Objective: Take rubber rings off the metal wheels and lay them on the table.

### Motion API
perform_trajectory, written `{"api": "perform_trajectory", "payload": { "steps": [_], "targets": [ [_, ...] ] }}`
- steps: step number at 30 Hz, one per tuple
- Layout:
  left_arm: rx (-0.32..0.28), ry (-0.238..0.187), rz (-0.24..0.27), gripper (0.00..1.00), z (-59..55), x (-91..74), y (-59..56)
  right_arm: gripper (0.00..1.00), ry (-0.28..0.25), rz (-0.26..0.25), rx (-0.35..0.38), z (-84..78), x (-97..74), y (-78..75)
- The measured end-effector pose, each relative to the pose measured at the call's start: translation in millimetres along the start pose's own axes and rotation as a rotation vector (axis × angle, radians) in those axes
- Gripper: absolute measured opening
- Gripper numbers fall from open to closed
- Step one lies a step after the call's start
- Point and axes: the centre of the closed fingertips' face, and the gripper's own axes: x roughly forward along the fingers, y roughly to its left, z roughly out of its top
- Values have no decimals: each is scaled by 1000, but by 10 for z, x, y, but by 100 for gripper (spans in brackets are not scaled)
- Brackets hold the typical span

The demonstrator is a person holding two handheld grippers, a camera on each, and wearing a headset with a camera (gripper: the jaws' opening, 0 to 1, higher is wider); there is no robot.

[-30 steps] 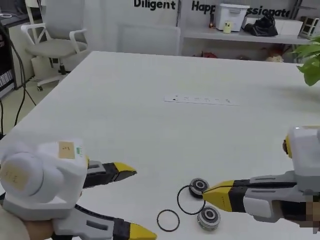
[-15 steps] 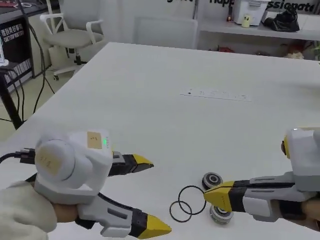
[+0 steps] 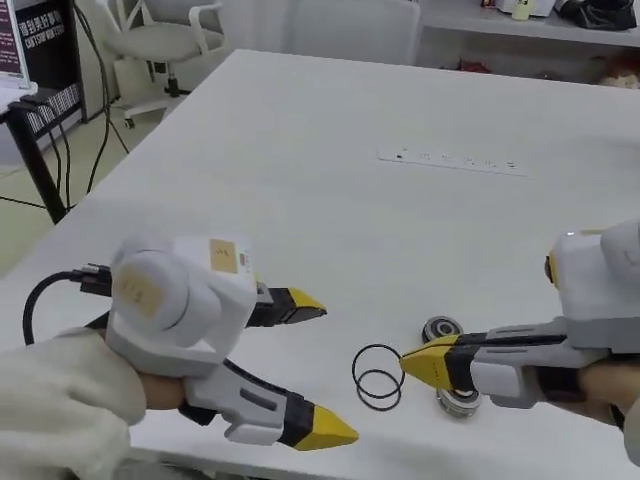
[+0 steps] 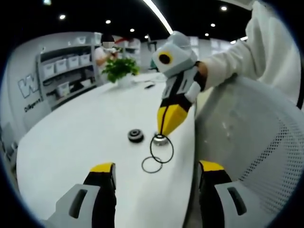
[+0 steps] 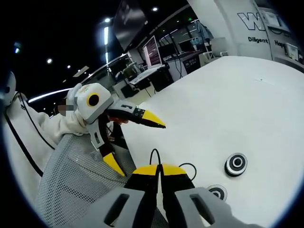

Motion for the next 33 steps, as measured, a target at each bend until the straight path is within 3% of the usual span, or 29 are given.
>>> {"api": "perform_trajectory", "payload": {
  "steps": [9,14,20,26,29,33],
  "targets": [
    [-16,9,-9,71,-33,20,-7,0,46,4,0,-85,147,-73],
    [-25,22,-16,71,-67,29,-21,0,52,16,54,-108,220,-119],
    [-28,39,-24,71,-102,39,-43,0,85,6,62,-180,320,-219],
    [-34,50,-25,71,-127,53,-55,0,103,5,101,-348,392,-236],
    [-35,58,-25,71,-144,57,-67,0,142,-8,83,-483,415,-227],
    [-32,66,-22,71,-155,59,-62,0,163,-14,65,-525,430,-230]
  ]
}}
